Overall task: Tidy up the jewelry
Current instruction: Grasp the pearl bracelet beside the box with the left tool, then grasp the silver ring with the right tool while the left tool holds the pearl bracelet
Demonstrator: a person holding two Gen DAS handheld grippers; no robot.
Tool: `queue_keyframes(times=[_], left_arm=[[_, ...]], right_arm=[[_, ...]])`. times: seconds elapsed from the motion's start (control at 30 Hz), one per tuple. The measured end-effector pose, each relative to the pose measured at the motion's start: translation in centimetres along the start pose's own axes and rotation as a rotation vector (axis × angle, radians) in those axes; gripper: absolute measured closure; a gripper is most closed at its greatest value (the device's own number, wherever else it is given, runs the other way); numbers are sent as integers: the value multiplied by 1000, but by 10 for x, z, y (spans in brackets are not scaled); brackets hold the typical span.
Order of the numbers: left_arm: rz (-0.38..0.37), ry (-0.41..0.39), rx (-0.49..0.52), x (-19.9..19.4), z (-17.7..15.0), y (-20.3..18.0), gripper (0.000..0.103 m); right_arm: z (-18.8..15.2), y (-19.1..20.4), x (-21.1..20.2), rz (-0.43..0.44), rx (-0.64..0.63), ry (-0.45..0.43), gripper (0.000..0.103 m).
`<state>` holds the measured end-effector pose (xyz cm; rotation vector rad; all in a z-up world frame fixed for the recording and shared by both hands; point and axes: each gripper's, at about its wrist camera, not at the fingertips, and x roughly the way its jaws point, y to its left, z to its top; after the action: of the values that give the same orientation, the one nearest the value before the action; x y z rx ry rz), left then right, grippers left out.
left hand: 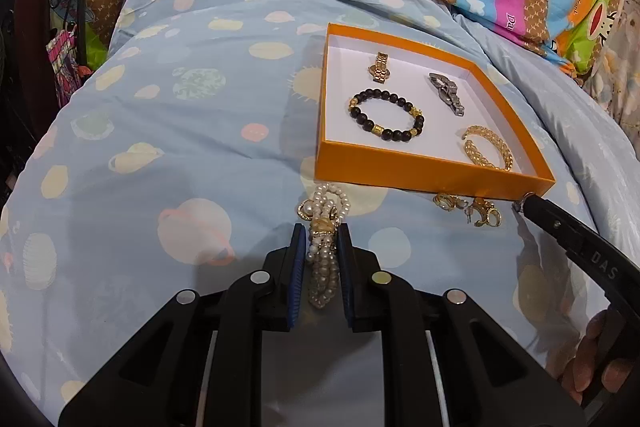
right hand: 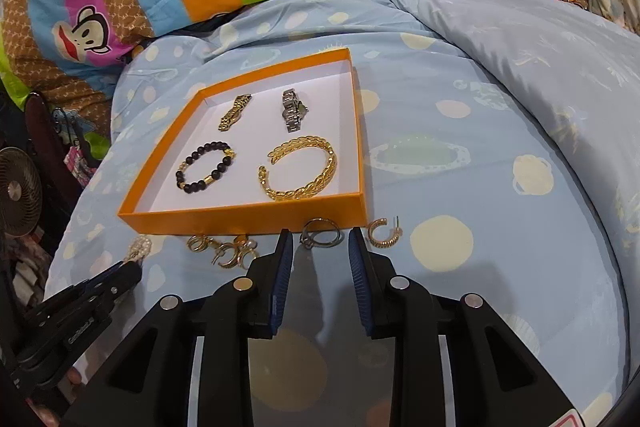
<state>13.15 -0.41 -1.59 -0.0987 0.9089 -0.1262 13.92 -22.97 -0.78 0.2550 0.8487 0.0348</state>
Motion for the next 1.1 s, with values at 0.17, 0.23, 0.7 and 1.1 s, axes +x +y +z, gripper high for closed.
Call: queue_keyframes(times=[0.17,0.23,0.7,1.1], left_arm=[[-5,-3,-1,0,-1,1,88],[-10,-4,-4,0,-1,1,88],[-55,-9,-11,-2,0,3,88],[-148,-59,32,-28,-9,-3,91]], right_arm=[[3,1,6,-5,-6,14,76],[3,1,7,-5,-6,18,76],[-6,6,-7,24,-26,-29,82],[-26,6,-38,75,-5,-85,82]])
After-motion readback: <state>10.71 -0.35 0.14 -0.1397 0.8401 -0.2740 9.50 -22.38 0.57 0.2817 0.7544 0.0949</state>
